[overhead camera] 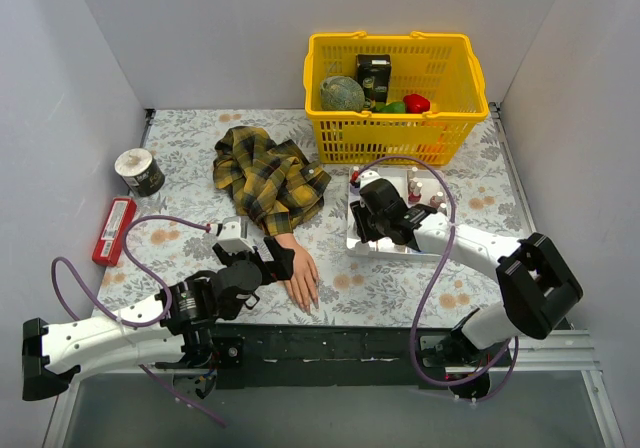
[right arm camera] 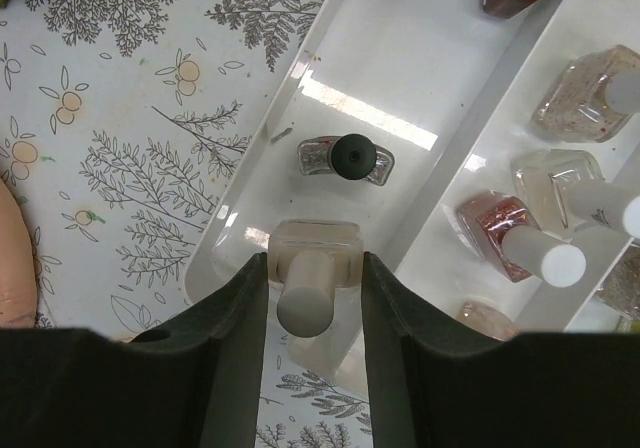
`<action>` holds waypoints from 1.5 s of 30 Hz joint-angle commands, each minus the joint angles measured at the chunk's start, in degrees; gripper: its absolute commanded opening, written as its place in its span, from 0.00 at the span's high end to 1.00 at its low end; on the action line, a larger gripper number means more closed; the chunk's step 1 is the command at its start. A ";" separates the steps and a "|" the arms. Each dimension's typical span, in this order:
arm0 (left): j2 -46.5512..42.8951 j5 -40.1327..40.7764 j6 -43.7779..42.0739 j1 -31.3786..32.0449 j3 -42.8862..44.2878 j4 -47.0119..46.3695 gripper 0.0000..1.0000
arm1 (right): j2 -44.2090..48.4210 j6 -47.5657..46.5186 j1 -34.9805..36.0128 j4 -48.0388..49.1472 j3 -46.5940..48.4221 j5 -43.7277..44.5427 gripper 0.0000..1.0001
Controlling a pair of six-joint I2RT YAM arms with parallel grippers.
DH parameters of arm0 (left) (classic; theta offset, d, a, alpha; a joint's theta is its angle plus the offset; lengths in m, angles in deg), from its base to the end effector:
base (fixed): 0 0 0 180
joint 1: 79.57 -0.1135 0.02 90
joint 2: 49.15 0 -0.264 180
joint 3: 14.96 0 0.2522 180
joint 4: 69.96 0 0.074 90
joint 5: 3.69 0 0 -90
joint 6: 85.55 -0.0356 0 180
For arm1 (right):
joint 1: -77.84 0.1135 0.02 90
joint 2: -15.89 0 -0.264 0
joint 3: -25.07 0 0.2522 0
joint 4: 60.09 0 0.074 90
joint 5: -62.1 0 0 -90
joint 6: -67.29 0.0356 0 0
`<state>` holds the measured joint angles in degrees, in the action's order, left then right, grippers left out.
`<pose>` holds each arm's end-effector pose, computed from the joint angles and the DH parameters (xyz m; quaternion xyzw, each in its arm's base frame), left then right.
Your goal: Paint the nails
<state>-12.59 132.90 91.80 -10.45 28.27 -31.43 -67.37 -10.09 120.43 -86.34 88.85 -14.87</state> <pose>0.0748 -0.1235 0.2481 -0.3169 0.7622 -0.3664 0.4294 0.2282 0.1989 0.2137 -0.1967 0.9001 0.0803 0.3804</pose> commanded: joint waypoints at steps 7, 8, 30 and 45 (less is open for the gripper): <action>-0.34 0.34 -0.60 0.14 -0.73 -0.69 0.02 | -2.52 -0.93 -1.19 2.82 0.25 -5.21 0.71; -0.34 0.35 -0.60 0.22 -0.73 -0.69 0.02 | -2.60 -0.85 -1.19 2.74 0.25 -5.22 0.69; 0.01 -0.27 -1.13 0.22 -0.65 -0.96 0.02 | -3.66 -0.67 -1.28 2.38 -0.27 -6.88 0.47; 0.71 -0.01 -1.66 0.22 -0.73 -1.57 0.02 | 8.26 -1.19 -1.19 1.50 -0.97 -6.62 0.36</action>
<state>-12.37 131.74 90.56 -10.45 27.66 -32.30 -66.52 -10.78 119.47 -86.30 88.63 -21.01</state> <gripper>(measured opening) 0.981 0.646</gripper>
